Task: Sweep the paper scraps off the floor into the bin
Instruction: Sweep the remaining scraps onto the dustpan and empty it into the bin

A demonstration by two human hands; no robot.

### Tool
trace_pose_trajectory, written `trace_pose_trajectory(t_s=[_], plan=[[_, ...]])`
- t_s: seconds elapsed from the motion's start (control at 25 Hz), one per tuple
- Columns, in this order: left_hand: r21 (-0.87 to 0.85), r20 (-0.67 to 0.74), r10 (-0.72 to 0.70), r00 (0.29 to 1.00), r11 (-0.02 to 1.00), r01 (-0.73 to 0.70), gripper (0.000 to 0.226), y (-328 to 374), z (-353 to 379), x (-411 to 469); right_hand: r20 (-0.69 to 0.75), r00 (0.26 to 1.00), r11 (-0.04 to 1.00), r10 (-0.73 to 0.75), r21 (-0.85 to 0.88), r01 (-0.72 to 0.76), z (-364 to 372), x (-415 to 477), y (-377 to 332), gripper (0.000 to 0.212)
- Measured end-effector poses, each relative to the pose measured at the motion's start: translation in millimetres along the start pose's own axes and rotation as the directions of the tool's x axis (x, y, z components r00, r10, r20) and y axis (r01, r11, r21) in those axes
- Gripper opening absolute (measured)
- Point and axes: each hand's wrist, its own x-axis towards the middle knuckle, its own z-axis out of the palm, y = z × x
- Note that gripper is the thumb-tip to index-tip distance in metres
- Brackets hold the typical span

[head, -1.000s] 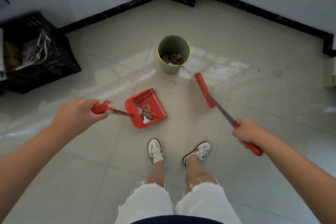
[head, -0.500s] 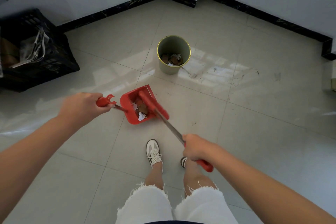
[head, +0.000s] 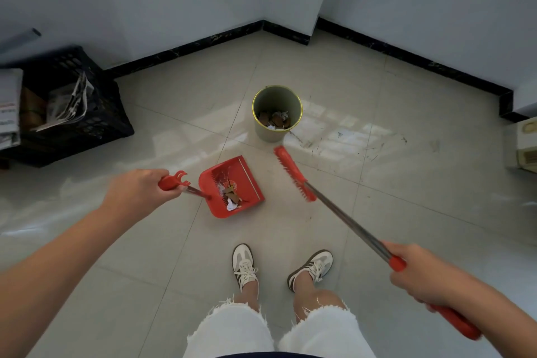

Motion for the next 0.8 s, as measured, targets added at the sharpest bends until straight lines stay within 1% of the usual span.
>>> trace_pose_trajectory(t_s=[0.2,0.28,0.36,0.52,0.64,0.72,0.8], plan=[[-0.078,0.010,-0.095,0.995,0.992,0.095,0.050,35,-12,4,-0.036,0.998,0.998,0.049,0.028,-0.048,-27,11,23,0.052],[-0.088,-0.011,-0.119,0.993,0.989,0.117,0.050,29,-15,-4,-0.031,0.999,0.999,0.035,-0.006,-0.035,-30,17,17,0.049],[-0.113,-0.029,-0.168,0.985,0.980,0.164,0.049,9,-18,-18,-0.024,1.000,1.000,0.005,-0.025,-0.006,-30,27,2,0.043],[-0.186,-0.038,-0.284,0.958,0.944,0.272,0.043,-40,-26,-37,-0.032,0.998,0.998,-0.061,-0.033,0.060,-7,76,-58,0.026],[-0.166,-0.025,-0.325,0.945,0.934,0.317,0.045,-58,-20,-29,-0.034,0.997,0.997,-0.076,0.004,0.077,30,110,-123,0.030],[-0.144,-0.025,-0.313,0.950,0.941,0.306,0.049,-63,-9,-15,0.002,0.998,0.998,-0.056,0.032,0.056,54,125,-164,0.031],[-0.128,-0.038,-0.279,0.959,0.954,0.273,0.051,-69,0,0,0.044,0.997,0.997,-0.070,0.016,0.069,73,135,-198,0.032]])
